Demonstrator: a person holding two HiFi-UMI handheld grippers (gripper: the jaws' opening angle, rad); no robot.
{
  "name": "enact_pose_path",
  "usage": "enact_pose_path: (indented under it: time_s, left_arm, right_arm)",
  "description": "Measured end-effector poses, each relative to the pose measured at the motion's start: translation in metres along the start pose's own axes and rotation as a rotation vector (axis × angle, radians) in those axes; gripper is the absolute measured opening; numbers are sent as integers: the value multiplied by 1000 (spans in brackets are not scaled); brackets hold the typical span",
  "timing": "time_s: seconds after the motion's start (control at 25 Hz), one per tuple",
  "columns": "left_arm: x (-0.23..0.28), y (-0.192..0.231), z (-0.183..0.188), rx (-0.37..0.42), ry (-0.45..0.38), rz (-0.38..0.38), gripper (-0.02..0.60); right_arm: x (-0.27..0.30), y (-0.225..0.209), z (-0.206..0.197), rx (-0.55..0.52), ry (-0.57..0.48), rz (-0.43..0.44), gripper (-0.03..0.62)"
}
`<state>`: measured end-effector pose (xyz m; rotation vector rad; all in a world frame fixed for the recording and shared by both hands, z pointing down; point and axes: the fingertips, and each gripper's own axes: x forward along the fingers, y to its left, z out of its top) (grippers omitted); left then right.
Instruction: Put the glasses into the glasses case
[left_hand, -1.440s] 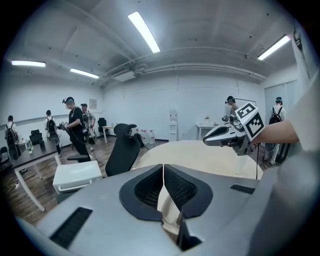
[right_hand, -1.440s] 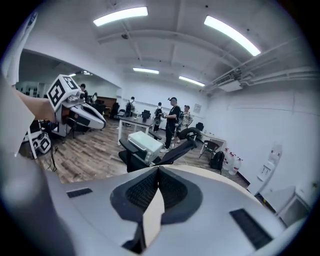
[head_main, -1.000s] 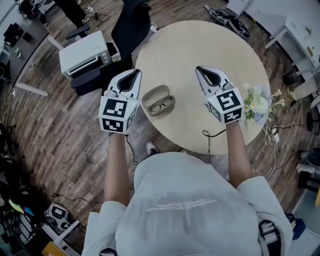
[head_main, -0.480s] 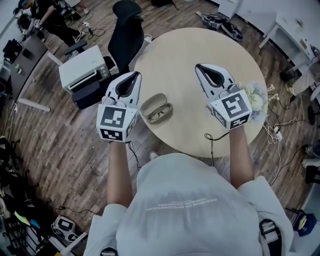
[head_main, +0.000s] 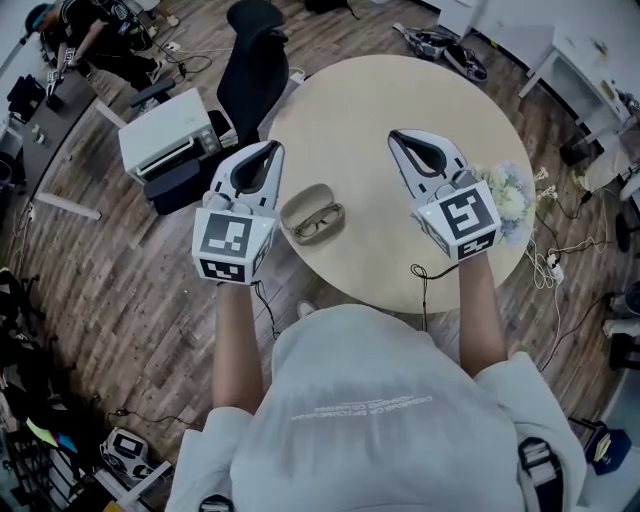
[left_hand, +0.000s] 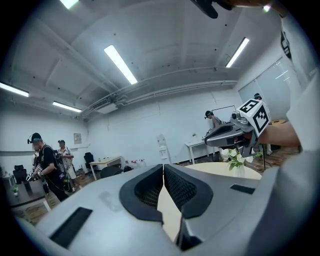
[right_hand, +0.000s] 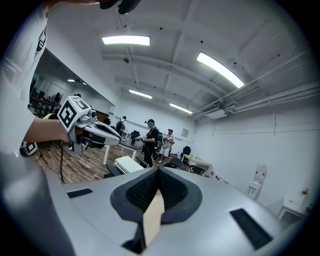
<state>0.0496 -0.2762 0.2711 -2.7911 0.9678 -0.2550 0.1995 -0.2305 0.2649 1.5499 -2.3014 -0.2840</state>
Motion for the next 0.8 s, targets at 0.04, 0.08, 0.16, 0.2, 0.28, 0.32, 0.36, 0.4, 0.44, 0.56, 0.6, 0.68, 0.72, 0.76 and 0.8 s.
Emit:
enact_pose_path:
  time_s: [0.04,0.08,0.16,0.2,0.28,0.32,0.36,0.4,0.44,0.56,0.6,0.68,0.72,0.76,0.8]
  left_arm:
    - [-1,0,-2,1,5,2,18]
    - [-2,-1,-3,1,11,3,18]
    - [-3,-2,-7,-1,25,3,18]
    - [-3,-3,-9,-2,31,4,18]
    - [-3,-3,-12,-4,41,7,18]
    - [-3,-2,-14,-5,44,8,18]
    - [-4,-2,-15,-7,48,9,18]
    - [-4,-2,-16,-9,51,9,18]
    - [-5,-2,-18,-11,54,9,18]
    - [-5,-1,-21,-15,62,8,18]
    - [-5,0,-21,-16,64,8,18]
    - [-4,0,-22,-18,68,6,18]
    - [-3,0,-22,-20,71,6,18]
    - [-2,0,-23,-21,73,6,18]
    - [-2,-1,-23,-22,75,5,18]
  right_arm:
    - [0,1,0,-1,0,2,0]
    - [0,1,-1,-1,1,4,0]
    - [1,2,-3,0,4,9,0]
    - [1,3,-4,0,6,11,0]
    - [3,4,-7,3,10,19,0]
    - [4,5,-8,4,13,23,0]
    - [4,5,-9,4,15,25,0]
    - [5,6,-10,3,18,28,0]
    - [6,7,-11,2,20,30,0]
    - [8,9,-13,1,27,34,0]
    - [9,9,-13,1,29,35,0]
    - [10,8,-14,-1,32,38,0]
    - [11,8,-14,-1,33,41,0]
    - [11,8,-14,-2,34,43,0]
    - [11,8,-15,-2,35,47,0]
